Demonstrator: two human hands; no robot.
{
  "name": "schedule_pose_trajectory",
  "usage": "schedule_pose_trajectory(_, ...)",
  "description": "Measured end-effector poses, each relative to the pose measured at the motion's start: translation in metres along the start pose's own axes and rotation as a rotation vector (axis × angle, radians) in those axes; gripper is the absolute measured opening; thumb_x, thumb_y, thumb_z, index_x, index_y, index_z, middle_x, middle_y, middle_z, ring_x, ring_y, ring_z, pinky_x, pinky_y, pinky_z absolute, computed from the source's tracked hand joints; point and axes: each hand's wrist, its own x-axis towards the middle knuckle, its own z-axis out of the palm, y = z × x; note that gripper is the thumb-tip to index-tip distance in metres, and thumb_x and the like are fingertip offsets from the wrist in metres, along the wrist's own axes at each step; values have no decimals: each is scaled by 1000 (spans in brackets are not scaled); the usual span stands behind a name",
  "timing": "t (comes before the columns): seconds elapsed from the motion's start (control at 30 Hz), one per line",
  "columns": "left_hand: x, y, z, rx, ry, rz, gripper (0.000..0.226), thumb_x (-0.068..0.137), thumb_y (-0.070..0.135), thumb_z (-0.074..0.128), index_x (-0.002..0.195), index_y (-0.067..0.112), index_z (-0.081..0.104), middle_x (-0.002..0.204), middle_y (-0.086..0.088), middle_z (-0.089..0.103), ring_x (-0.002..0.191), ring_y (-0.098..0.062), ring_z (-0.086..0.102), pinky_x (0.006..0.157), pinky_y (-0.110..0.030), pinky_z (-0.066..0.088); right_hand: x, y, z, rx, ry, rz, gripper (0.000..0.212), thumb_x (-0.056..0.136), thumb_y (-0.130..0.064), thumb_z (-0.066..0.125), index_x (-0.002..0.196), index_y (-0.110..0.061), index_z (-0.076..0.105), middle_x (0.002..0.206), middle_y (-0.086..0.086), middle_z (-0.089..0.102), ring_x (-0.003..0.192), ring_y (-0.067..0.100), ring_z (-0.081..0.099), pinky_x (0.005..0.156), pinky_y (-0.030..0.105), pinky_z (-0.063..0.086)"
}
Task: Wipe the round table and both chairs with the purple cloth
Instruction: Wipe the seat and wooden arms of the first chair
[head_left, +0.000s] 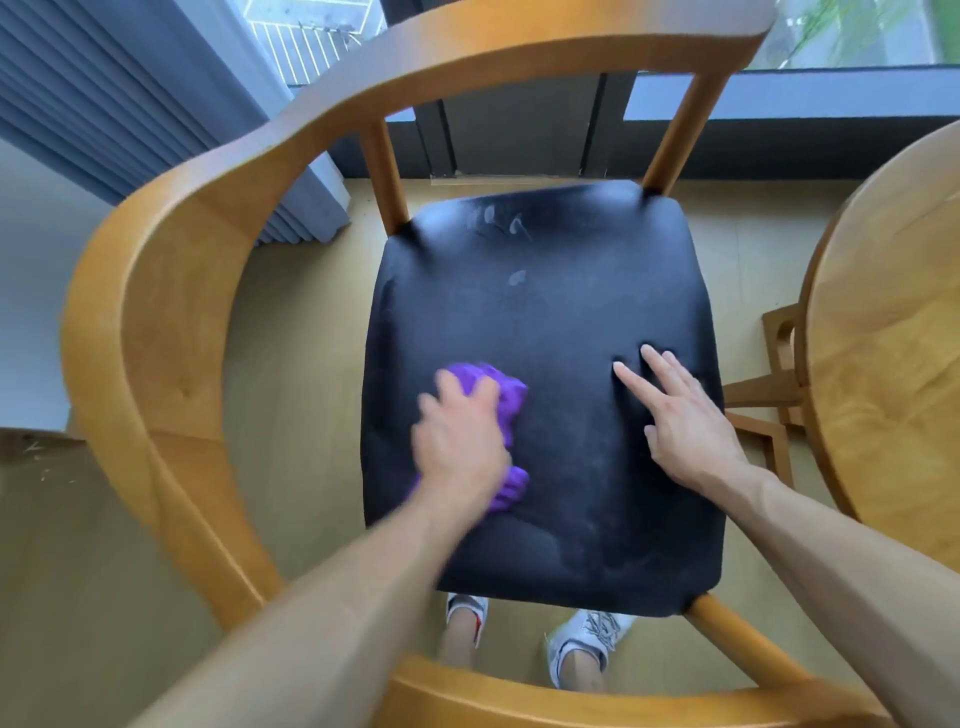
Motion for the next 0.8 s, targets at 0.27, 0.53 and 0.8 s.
schedule_pose_trajectory(0.27, -83, 99, 47, 21, -275, 911, 36, 93, 29, 61, 127, 26, 51, 128, -13, 36, 105, -36, 44, 62, -41, 35, 6, 15, -16, 125, -70, -52, 87, 84, 17, 36, 153, -36, 34, 166, -10, 10, 153, 10, 6, 121, 34, 24)
schedule_pose_trajectory(0.53, -16, -39, -3, 352, -295, 503, 39, 94, 38, 55, 129, 25, 45, 127, -11, 42, 106, -34, 58, 69, -37, 37, 0, 13, -13, 174, -53, -41, 80, 90, 12, 36, 153, -38, 32, 166, -14, 8, 153, 7, 2, 118, 32, 29)
schedule_pose_trajectory(0.8, 34, -84, -32, 123, -149, 30, 46, 86, 25, 62, 129, 21, 44, 115, -14, 47, 103, -40, 60, 78, -42, 47, 4, 15, -17, 159, -106, -39, 75, 93, 8, 37, 154, -36, 31, 166, -12, 6, 154, 11, 1, 123, 36, 22)
